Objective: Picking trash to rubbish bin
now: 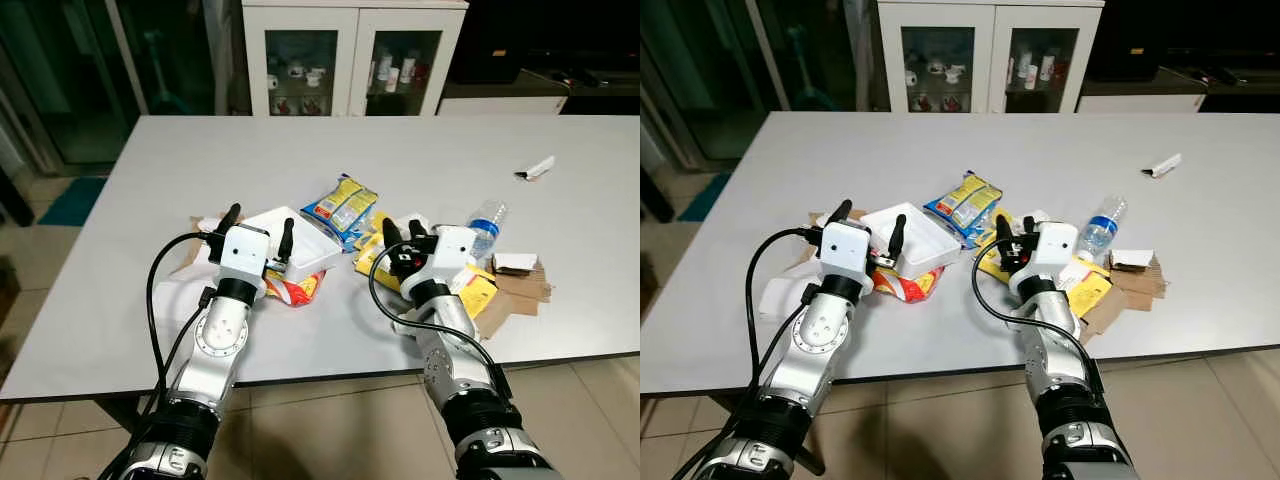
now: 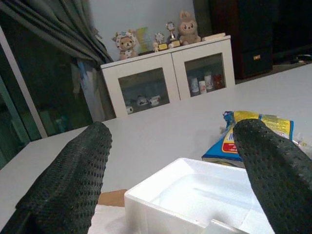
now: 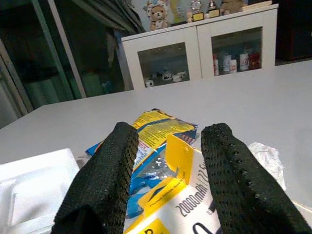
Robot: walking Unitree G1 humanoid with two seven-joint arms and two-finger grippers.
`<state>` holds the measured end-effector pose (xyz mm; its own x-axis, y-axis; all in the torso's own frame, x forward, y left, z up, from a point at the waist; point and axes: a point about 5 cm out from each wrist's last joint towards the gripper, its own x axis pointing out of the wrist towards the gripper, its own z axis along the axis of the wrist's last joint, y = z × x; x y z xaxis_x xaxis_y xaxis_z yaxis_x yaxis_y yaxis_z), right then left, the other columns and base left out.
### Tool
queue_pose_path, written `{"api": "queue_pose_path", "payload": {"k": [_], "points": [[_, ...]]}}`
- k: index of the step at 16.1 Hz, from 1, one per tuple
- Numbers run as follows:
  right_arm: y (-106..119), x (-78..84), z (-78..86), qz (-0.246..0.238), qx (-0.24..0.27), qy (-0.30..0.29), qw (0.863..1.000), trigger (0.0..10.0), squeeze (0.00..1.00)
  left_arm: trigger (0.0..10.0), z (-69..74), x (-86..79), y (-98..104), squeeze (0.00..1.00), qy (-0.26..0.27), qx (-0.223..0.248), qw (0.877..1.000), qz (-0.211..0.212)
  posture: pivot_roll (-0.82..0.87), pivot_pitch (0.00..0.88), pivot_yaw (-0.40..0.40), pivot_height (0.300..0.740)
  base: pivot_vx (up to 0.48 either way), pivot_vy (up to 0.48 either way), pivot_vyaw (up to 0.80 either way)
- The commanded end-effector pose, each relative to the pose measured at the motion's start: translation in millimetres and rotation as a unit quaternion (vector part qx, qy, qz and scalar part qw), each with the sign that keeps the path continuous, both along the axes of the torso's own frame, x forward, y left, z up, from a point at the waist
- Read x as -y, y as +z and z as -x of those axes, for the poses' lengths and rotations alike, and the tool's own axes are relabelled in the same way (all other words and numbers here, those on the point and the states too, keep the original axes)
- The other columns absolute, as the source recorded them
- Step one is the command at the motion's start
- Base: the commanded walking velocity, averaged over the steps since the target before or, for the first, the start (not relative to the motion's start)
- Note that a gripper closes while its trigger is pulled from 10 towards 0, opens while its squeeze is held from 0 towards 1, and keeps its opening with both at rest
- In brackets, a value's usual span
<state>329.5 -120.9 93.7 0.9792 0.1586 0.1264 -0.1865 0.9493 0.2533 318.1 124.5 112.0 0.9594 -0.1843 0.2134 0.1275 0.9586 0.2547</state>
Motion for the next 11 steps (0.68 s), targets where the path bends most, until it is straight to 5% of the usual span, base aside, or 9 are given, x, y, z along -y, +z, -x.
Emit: {"api": "queue_pose_path", "payload": {"k": [1, 11], "points": [[-2.0, 6.6, 0.5, -0.002, -0.002, -0.014, 1.0, 10.0, 0.0, 10.0, -3.8, 4.9, 8.9, 0.0, -0.014, 0.012, 1.0, -0.003, 0.1, 0.0, 0.001, 0.74, 0.0, 0.0, 0.0], [-5.2, 9.7, 0.0, -0.007, -0.006, -0.039, 0.999, 10.0, 0.0, 10.0, -4.7, 3.6, 6.9, 0.0, -0.037, -0.003, 0.999, -0.019, 0.1, 0.0, 0.065, 0.74, 0.0, 0.0, 0.0]]}}
